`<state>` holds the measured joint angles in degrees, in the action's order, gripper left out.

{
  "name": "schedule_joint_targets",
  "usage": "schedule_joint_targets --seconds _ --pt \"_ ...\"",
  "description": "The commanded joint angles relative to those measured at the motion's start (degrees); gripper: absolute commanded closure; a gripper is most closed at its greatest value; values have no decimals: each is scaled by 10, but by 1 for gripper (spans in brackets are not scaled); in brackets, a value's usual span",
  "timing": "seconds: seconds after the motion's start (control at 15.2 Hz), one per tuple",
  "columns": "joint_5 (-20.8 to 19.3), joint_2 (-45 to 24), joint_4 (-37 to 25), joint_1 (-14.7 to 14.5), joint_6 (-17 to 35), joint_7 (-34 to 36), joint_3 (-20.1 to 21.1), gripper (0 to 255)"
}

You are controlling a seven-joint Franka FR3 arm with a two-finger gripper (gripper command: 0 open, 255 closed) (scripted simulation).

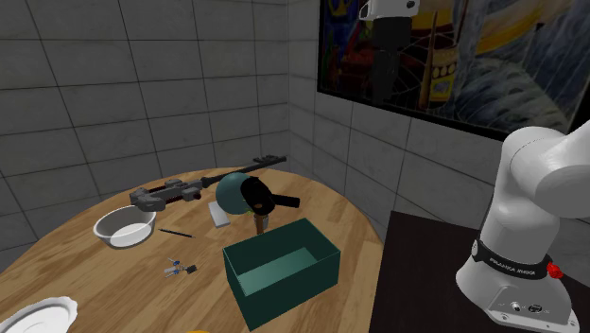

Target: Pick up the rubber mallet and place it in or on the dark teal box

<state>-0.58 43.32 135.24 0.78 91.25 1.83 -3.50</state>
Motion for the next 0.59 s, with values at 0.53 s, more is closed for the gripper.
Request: schedule_joint_targets --seconds 0.53 --pt "41 -177 -39 2 103 32 -14 0"
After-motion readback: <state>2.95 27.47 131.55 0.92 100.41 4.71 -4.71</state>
